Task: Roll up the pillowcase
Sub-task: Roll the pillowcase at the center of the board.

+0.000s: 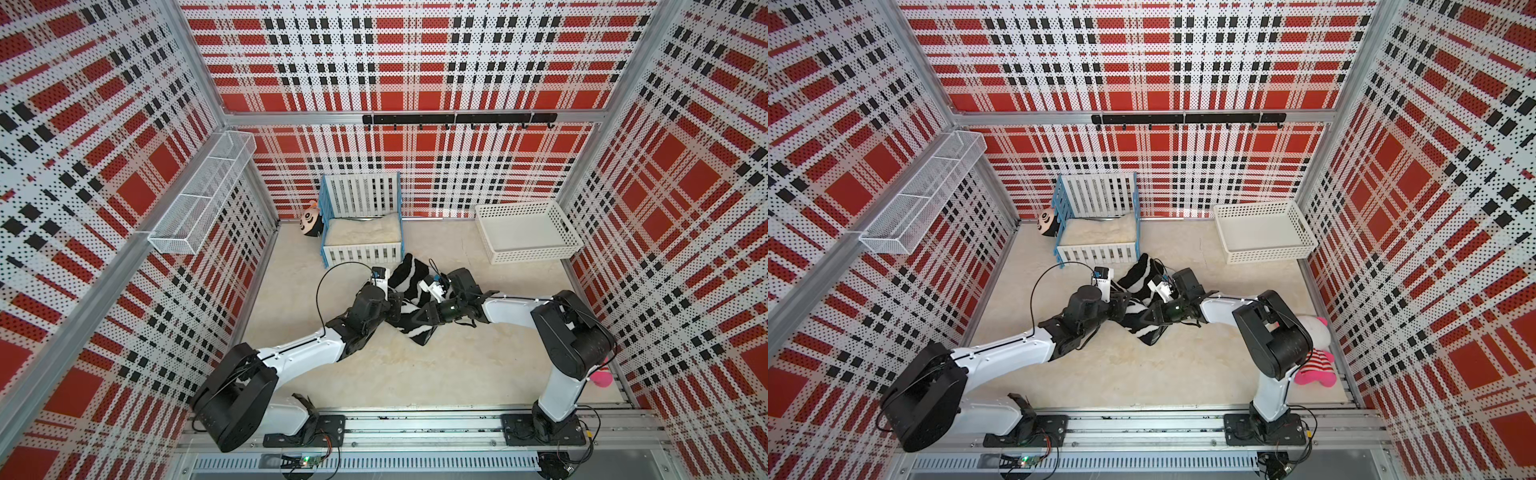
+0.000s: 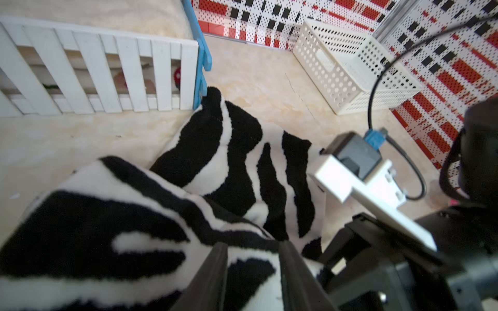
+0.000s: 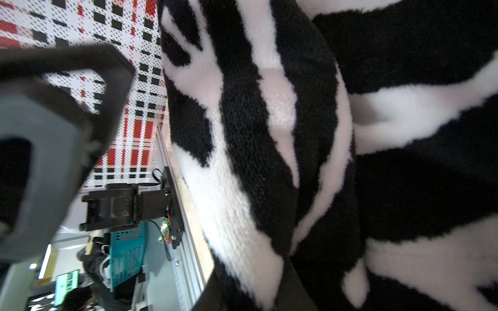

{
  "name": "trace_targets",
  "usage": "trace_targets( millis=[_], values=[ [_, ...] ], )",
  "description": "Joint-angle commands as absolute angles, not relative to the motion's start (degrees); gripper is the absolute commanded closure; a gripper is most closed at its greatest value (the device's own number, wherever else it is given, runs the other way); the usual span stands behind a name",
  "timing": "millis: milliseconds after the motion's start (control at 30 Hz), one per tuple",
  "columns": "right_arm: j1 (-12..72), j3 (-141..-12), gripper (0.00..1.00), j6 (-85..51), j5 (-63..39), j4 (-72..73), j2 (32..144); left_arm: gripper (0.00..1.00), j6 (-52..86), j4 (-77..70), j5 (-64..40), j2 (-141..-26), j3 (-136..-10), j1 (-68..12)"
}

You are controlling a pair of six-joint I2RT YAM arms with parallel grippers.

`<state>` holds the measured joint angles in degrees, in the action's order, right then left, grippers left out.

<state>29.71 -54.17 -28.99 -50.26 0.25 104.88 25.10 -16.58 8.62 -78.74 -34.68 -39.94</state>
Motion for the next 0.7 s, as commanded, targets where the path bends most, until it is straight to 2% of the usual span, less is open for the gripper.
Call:
trace_targets(
  millis=[0, 133, 533, 667],
  values=[
    [27.59, -57.44, 0.78, -30.0, -58.2, -3.51, 108.85, 0.63, 25.43, -22.86, 12.42, -80.85, -34.3, -41.95],
    [26.92, -61.72, 0.78, -26.75, -58.82, -9.91, 112.15, 0.63, 24.11, -29.02, 13.8, -83.97, -32.99, -42.72],
    [24.6, -62.58, 0.75, -27.05, -60.73, -11.21, 114.79, 0.62, 21.45, -42.52, 13.44, -87.55, -25.13, -41.01],
    [24.54, -63.14, 0.68, -27.46, -60.54, -11.12, 115.62, 0.62, 20.17, -42.68, 12.31, -94.0, -28.36, -40.2]
  ],
)
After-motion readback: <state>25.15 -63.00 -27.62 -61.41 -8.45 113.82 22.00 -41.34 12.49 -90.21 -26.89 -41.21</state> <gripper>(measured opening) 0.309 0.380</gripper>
